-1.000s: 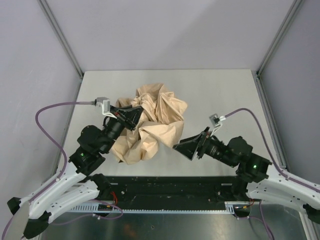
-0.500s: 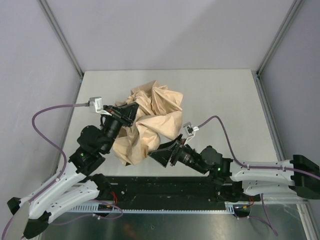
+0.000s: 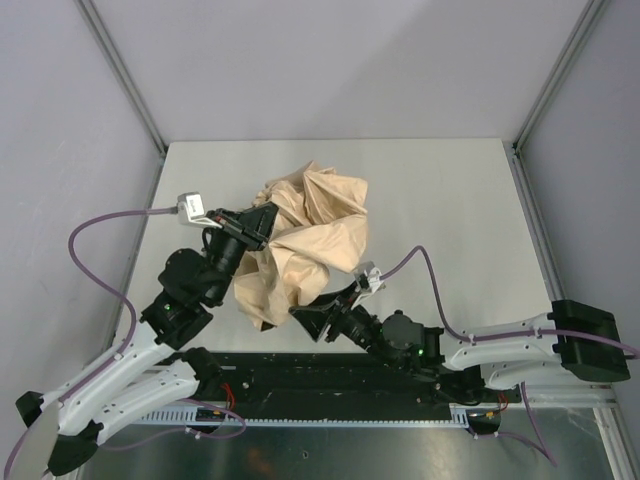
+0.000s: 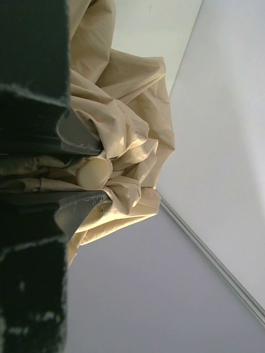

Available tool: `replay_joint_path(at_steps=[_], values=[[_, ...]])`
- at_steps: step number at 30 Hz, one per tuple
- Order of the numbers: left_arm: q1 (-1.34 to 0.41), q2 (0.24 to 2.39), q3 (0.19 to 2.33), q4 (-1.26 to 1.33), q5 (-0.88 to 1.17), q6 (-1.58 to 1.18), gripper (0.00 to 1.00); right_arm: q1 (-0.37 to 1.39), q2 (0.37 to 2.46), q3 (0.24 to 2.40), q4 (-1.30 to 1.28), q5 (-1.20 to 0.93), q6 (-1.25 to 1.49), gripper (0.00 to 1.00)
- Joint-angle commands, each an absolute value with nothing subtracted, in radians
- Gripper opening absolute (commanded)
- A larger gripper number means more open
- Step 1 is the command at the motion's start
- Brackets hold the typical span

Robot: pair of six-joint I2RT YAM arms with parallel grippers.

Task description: Put away the umbrella

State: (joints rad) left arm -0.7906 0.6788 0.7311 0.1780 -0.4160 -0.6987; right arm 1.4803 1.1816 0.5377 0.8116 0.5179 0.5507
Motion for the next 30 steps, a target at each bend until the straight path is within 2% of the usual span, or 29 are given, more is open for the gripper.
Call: replay_joint_path(at_steps=[1, 4, 6, 9, 11, 15, 18, 19, 21, 22, 23, 26, 30], values=[[-0.795, 0.666, 0.76, 0.282, -0.431, -0.753, 0.0, 1.489, 1.202, 0.586, 0.835, 0.597, 0.425, 0.44], [-0.793, 0.668, 0.758, 0.285, -0.444, -0.713, 0.0, 1.488, 1.162, 0.598, 0.766, 0.457, 0.417, 0.14], [-0.794, 0.667, 0.754, 0.295, -0.46, -0.665, 0.0, 1.484, 1.109, 0.599, 0.736, 0.201, 0.434, 0.04], [-0.793, 0.655, 0.722, 0.377, -0.446, -0.589, 0.0, 1.473, 1.074, 0.6, 0.833, -0.215, 0.555, 0.0], [-0.793, 0.65, 0.703, 0.433, -0.423, -0.564, 0.0, 1.491, 1.08, 0.598, 0.964, -0.343, 0.65, 0.0], [-0.793, 0.652, 0.688, 0.487, -0.397, -0.56, 0.0, 1.519, 1.115, 0.597, 1.17, -0.389, 0.744, 0.0], [-0.793, 0.643, 0.682, 0.499, -0.399, -0.57, 0.0, 1.54, 1.102, 0.596, 1.083, -0.307, 0.692, 0.01], [-0.793, 0.64, 0.682, 0.502, -0.398, -0.57, 0.0, 1.555, 1.089, 0.597, 1.018, -0.251, 0.651, 0.13], [-0.793, 0.632, 0.682, 0.504, -0.392, -0.568, 0.0, 1.588, 1.057, 0.598, 0.878, -0.158, 0.576, 0.48], [-0.792, 0.626, 0.682, 0.504, -0.386, -0.565, 0.0, 1.6, 1.039, 0.599, 0.804, -0.11, 0.549, 0.58], [-0.793, 0.621, 0.682, 0.504, -0.373, -0.56, 0.0, 1.608, 1.017, 0.6, 0.733, -0.06, 0.532, 0.64], [-0.792, 0.603, 0.678, 0.511, -0.324, -0.53, 0.0, 1.613, 0.935, 0.603, 0.51, 0.14, 0.534, 0.73], [-0.793, 0.566, 0.641, 0.536, -0.252, -0.486, 0.0, 1.59, 0.776, 0.61, 0.204, 0.382, 0.581, 0.81]])
